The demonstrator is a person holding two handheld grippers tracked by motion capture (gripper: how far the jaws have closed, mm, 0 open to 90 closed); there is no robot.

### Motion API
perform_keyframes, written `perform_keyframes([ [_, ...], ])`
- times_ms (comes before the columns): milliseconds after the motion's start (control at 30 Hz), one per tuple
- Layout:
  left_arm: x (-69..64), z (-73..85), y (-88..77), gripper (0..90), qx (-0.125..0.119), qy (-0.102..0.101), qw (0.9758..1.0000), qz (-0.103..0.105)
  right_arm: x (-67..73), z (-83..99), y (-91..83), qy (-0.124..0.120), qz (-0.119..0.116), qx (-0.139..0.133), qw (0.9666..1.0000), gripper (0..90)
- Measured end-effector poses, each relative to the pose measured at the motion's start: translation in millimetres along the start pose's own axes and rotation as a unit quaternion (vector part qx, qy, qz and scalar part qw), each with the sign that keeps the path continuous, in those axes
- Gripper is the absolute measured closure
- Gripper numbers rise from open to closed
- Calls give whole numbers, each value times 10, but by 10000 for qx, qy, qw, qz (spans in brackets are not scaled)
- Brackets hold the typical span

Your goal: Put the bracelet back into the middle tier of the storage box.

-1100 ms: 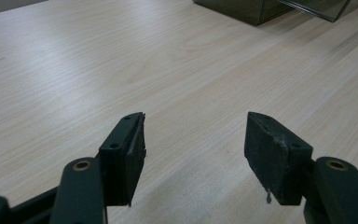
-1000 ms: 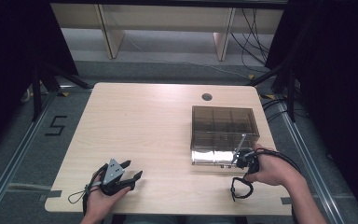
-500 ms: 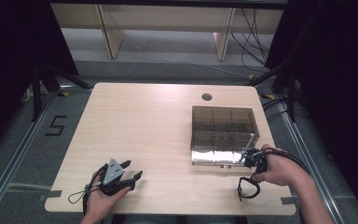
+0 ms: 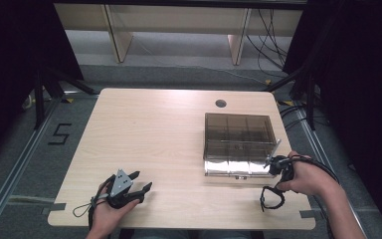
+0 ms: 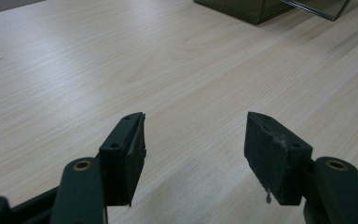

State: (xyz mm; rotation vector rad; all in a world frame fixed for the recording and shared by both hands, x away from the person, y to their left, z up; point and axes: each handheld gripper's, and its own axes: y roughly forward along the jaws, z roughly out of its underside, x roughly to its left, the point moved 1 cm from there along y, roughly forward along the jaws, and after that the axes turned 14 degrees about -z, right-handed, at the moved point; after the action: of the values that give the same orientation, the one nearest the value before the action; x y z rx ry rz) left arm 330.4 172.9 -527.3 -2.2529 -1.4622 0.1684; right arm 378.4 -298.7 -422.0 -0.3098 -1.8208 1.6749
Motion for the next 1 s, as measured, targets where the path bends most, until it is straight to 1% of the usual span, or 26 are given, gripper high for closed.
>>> perform_keyframes([
  [33, 0, 0, -1, 380, -3, -2, 10000, -4, 0, 0, 0, 0, 0, 0, 10000, 853],
  [67, -1, 0, -1, 381, -5, -6, 10000, -9, -22, 21, -29, -15, 50, 28, 10000, 853],
  [133, -1, 0, -1, 381, -1, -6, 10000, -12, -30, 26, -33, -51, 16, -10, 10000, 852],
  [167, -1, 0, -1, 381, 1, -7, 10000, -13, -22, 35, -35, 65, 19, -47, 10000, 853],
  [200, -1, 0, -1, 381, 0, -4, 10000, -15, -41, 44, -53, 23, 25, -18, 10000, 853],
  [233, -1, 0, 0, 381, 2, -5, 10000, -13, -51, 56, -49, 9, 11, -72, 10000, 853],
  [267, -3, 0, -1, 380, 25, -16, 10000, -22, -67, 60, -72, -1, 69, 21, 10000, 852],
  [300, -8, 2, -1, 380, 37, -61, 10000, -31, -83, 71, -73, -25, 32, -15, 10000, 852],
  [333, -1, -1, -2, 380, 23, -12, 10000, -41, -71, 72, -65, 88, -11, -33, 10000, 853],
  [367, 2, 0, 0, 380, -4, -28, 10000, -18, -78, 75, -75, 140, -19, -56, 9999, 853],
  [400, 2, 0, 0, 380, -13, -25, 10000, -22, -84, 80, -67, 125, -79, -123, 9998, 853],
  [433, 2, 0, 0, 380, -13, -25, 10000, -22, -84, 80, -67, 125, -79, -123, 9998, 853],
  [533, -1, -1, -1, 380, 25, 9, 10000, -27, -117, 81, -100, 94, -34, -46, 9999, 853],
  [600, -8, 1, -1, 380, 45, -54, 10000, -23, -111, 80, -101, 117, -18, -48, 9999, 853],
  [633, -8, 1, -1, 380, 40, -60, 10000, -34, -124, 81, -104, 150, -102, -68, 9998, 853],
  [667, 3, -1, 1, 380, 11, -7, 10000, -35, -133, 76, -118, 176, -39, -27, 9998, 853],
  [700, 3, -1, 1, 380, 11, -7, 10000, -35, -133, 76, -118, 176, -39, -27, 9998, 853],
  [733, 2, -1, -1, 380, 19, -5, 10000, -46, -163, 83, -130, 83, -25, 5, 10000, 853],
  [833, 0, 0, 1, 380, 6, -10, 10000, -19, -162, 85, -139, 117, -80, -32, 9999, 852],
  [867, 1, 0, 1, 380, 16, -5, 10000, -12, -179, 87, -147, 16, -63, -28, 10000, 852],
  [900, -2, -1, -1, 380, 20, -7, 10000, -27, -168, 89, -149, 96, -70, -72, 9999, 853],
  [1000, -5, 2, 3, 380, 26, -58, 10000, -16, -197, 100, -167, 2, -4, -20, 10000, 853],
])
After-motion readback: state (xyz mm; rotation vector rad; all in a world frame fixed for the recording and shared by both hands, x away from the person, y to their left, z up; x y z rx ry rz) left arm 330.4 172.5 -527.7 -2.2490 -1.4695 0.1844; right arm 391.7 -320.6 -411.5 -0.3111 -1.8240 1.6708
